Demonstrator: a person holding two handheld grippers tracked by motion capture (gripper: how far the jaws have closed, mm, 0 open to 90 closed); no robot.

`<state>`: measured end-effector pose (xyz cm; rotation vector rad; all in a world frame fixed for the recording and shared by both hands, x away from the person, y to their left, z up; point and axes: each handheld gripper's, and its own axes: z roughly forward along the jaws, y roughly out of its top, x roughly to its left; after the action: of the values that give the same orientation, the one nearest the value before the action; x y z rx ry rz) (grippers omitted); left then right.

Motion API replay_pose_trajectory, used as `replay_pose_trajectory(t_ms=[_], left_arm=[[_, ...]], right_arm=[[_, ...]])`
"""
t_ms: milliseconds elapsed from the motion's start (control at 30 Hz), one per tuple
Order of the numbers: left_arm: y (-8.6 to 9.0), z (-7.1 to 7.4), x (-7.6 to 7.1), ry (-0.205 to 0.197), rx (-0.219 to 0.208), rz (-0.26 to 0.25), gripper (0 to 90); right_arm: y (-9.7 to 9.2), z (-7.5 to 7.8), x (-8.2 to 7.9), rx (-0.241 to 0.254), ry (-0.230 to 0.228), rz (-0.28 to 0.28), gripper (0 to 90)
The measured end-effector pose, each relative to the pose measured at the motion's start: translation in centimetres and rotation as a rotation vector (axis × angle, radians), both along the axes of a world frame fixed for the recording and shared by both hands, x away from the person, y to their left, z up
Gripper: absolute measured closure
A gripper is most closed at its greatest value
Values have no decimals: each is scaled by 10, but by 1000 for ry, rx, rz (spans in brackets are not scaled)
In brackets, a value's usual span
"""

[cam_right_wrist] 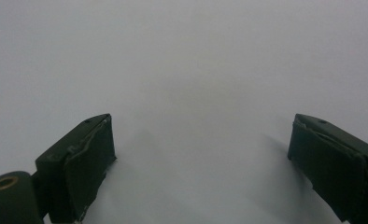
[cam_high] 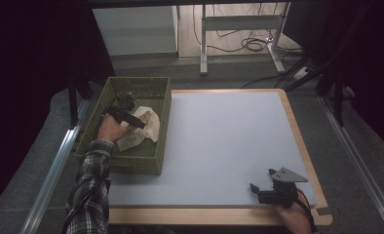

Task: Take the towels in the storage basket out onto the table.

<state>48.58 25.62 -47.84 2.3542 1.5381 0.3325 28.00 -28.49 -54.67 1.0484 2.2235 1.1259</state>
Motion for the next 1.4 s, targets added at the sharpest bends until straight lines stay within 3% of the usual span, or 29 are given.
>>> replay_pose_trajectory(t_ms=[133, 233, 400, 433, 500, 533, 567, 600, 800, 867, 1000, 1133, 1400], left_arm=[[0, -12, 6, 55, 17, 8, 19], [-1, -19, 10, 107, 63, 4, 27], [-2, -26, 13, 169, 101, -16, 92], [-3, -27, 13, 187, 97, -23, 130], [-3, -27, 13, 208, 49, -36, 246], [-2, -26, 13, 221, 28, -35, 361], [-1, -26, 13, 235, 4, -31, 361], [-1, -26, 13, 243, -13, -26, 415], [0, -23, 12, 256, -17, -28, 751], [1, -23, 11, 259, -29, -31, 810], [2, -18, 10, 220, -31, -26, 827], [9, -5, 5, 117, -68, 2, 829], [24, 13, -10, -39, -145, 27, 830]], right_arm=[[0, 0, 0, 0, 0, 0, 74], [0, 0, 0, 1, 0, 1, 74], [0, 0, 0, 0, 0, 1, 74], [0, 0, 0, 0, 0, 1, 74], [0, 0, 0, 0, 0, 1, 74], [0, 0, 0, 0, 0, 1, 74], [0, 0, 0, 0, 0, 1, 74], [0, 0, 0, 0, 0, 1, 74], [0, 0, 0, 0, 0, 1, 74], [0, 0, 0, 0, 0, 1, 75], [0, 0, 0, 0, 0, 1, 74], [0, 0, 0, -1, 0, 1, 74], [0, 0, 0, 0, 0, 1, 74]])
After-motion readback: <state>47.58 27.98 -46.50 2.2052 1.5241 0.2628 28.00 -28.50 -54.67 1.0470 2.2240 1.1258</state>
